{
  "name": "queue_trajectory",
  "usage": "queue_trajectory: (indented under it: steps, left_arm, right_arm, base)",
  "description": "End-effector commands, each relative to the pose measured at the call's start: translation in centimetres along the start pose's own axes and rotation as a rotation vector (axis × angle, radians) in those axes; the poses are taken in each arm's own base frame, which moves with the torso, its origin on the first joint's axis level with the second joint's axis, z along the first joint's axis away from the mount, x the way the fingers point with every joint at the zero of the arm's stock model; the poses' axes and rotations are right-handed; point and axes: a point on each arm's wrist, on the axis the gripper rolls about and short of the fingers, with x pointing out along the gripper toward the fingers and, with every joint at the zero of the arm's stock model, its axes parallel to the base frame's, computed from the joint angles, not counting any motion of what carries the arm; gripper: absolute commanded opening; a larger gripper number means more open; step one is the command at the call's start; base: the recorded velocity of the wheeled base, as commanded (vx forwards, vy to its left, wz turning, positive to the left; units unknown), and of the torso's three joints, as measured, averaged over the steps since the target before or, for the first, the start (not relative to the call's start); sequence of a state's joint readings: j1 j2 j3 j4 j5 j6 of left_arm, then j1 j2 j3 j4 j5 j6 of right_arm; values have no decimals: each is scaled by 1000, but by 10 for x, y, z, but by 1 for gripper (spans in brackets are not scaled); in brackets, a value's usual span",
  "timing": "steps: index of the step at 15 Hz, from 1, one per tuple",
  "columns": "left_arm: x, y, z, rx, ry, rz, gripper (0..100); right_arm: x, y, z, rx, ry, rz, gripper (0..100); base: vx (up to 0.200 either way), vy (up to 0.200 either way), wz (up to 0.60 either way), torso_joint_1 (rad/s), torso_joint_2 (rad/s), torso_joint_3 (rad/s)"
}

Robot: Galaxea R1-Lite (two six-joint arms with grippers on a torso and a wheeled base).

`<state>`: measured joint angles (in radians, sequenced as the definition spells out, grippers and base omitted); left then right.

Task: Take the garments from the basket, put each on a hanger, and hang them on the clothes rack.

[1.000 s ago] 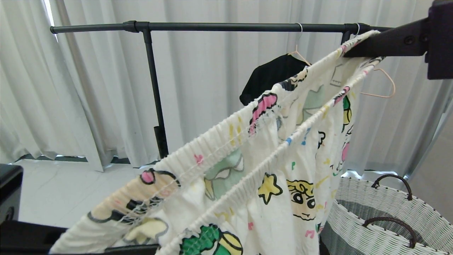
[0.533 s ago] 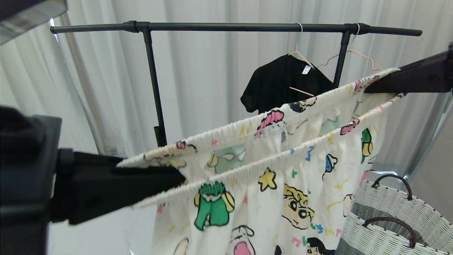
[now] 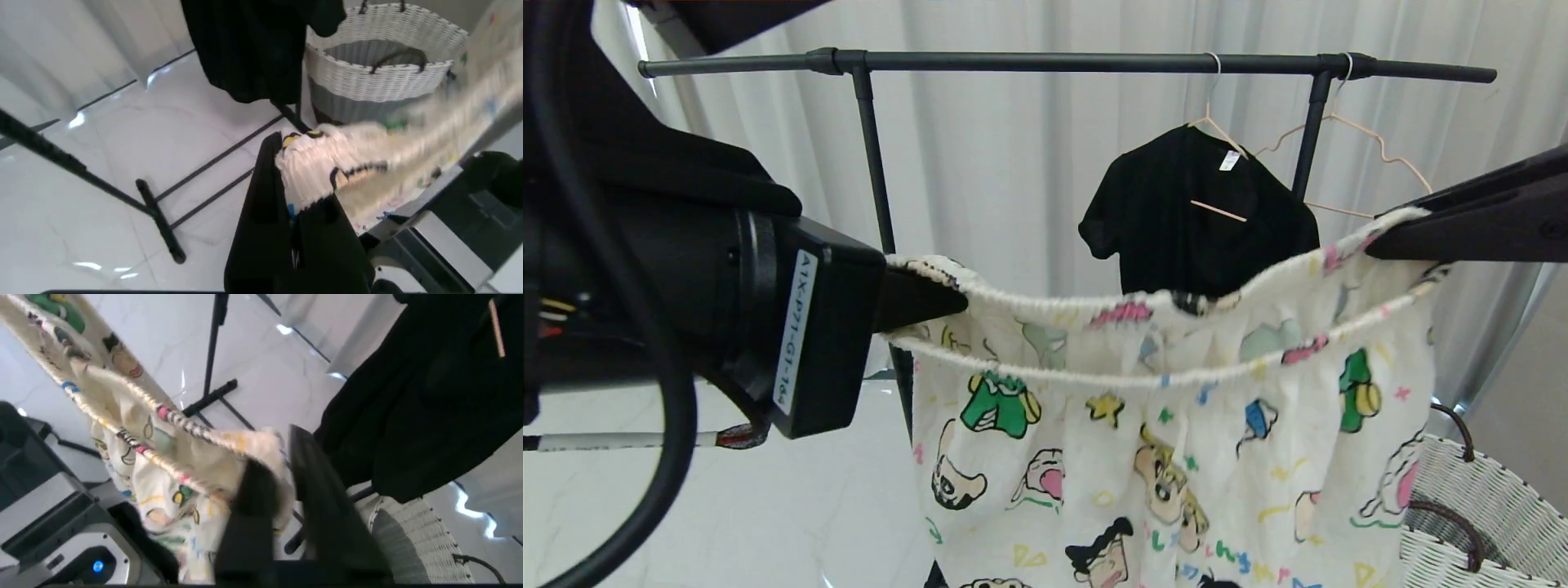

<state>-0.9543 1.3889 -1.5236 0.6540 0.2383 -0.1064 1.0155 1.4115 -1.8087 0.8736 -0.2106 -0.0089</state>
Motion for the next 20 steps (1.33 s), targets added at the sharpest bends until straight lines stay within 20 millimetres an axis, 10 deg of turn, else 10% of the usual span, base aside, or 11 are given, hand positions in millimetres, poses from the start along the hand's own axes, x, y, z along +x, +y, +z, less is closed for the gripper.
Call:
queue_trajectory:
  steps: [1, 8, 14, 20]
  left_arm:
    - [6, 1, -1, -2, 12, 40, 0]
    - [36, 16, -20, -1, 125, 256, 0]
    - [-18, 59, -93, -94, 192, 478, 0]
    - [-25, 85, -102, -169, 236, 651, 0]
  right_arm:
    - [1, 1, -5, -5, 26, 2, 100]
    - [-28, -28, -63, 110, 129, -197, 100]
    - [-65, -67, -107, 342, 342, -637, 100]
    - [-49, -67, -144, 275, 351, -752, 100]
  base:
    - [0, 0, 0, 0, 0, 0]
    - [0, 0, 0, 0, 0, 0]
    - [0, 0, 0, 0, 0, 0]
    - [0, 0, 0, 0, 0, 0]
